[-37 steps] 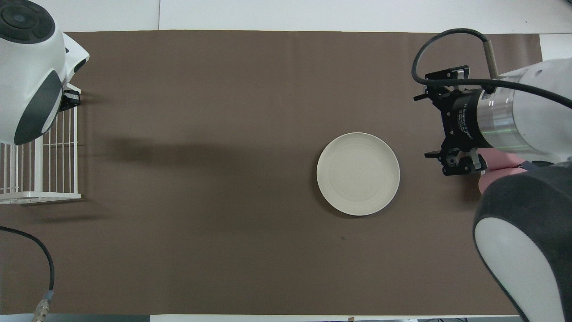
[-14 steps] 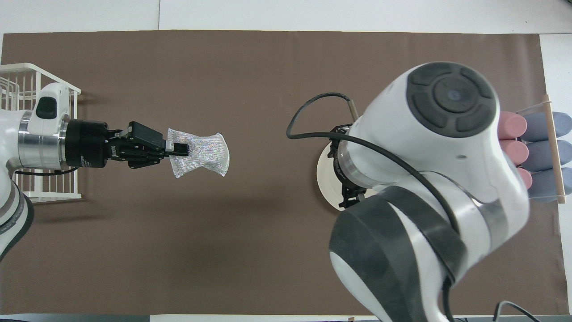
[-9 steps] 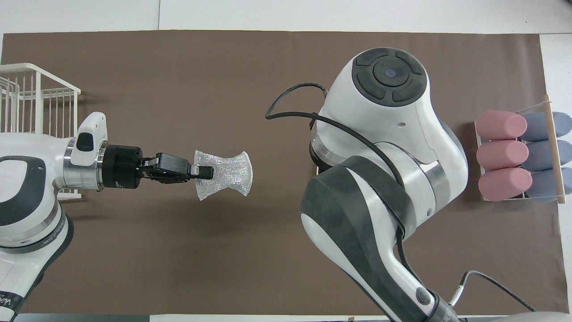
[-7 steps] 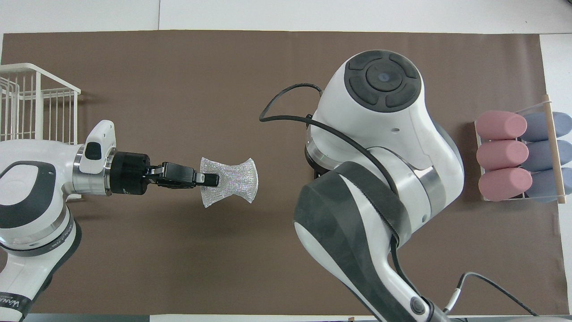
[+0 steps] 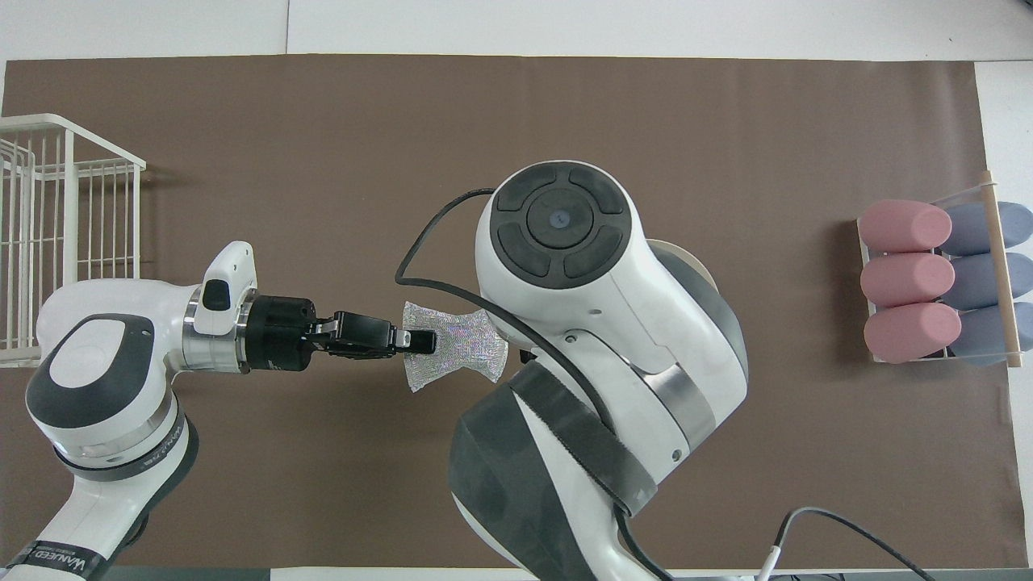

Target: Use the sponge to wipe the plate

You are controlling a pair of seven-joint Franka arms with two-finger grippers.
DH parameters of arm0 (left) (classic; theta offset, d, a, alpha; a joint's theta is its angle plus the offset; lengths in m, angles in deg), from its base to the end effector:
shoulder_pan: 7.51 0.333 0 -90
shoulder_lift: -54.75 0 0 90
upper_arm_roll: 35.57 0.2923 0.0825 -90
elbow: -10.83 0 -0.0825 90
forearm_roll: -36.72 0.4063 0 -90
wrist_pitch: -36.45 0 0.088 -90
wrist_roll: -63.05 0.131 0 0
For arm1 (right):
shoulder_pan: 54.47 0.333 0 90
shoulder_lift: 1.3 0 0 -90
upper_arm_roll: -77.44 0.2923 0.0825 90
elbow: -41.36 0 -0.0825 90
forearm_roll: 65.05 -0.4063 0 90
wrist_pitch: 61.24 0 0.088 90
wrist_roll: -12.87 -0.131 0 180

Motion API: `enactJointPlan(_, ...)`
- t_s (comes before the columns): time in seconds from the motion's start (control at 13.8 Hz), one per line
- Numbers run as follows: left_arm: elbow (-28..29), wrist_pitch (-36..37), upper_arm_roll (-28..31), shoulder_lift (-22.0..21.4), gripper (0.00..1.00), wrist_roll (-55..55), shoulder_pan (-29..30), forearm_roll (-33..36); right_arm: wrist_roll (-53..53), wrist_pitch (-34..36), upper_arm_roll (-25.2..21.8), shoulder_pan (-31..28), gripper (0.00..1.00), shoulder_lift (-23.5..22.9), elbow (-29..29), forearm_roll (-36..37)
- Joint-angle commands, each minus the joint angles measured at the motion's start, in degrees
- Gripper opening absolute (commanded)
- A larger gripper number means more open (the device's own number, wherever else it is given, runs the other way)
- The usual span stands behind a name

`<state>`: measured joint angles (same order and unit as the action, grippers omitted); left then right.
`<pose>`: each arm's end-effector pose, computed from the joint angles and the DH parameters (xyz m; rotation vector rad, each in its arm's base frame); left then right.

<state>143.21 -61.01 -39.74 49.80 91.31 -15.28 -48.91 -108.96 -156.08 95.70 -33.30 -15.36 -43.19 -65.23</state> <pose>0.4717 -0.2206 0.3785 1.7215 0.0005 -0.2232 0.5071 0.3947 0.4880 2.3242 -2.0496 -0.1352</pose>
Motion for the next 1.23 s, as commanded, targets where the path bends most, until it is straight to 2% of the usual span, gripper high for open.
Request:
enactJointPlan(0.0,2.19,-1.25,0.65,-2.26,0.00,0.83,-0.76,-1.39,-2.79,-0.60,0.29,1.68,1.00,-1.15,1.76,0.62)
enactJointPlan(0.15,2.19,-1.16,0.74,-2.26,0.00,0.83,-0.76,-1.39,-3.67,-3.15,0.28,1.77,1.00,-1.15,1.41,0.62)
enactJointPlan(1.16,2.54,-1.25,0.74,-2.34,0.00,0.92,-0.67,-1.39,-3.59,-6.50,0.46,4.32,1.00,-0.71,-1.06,-1.05)
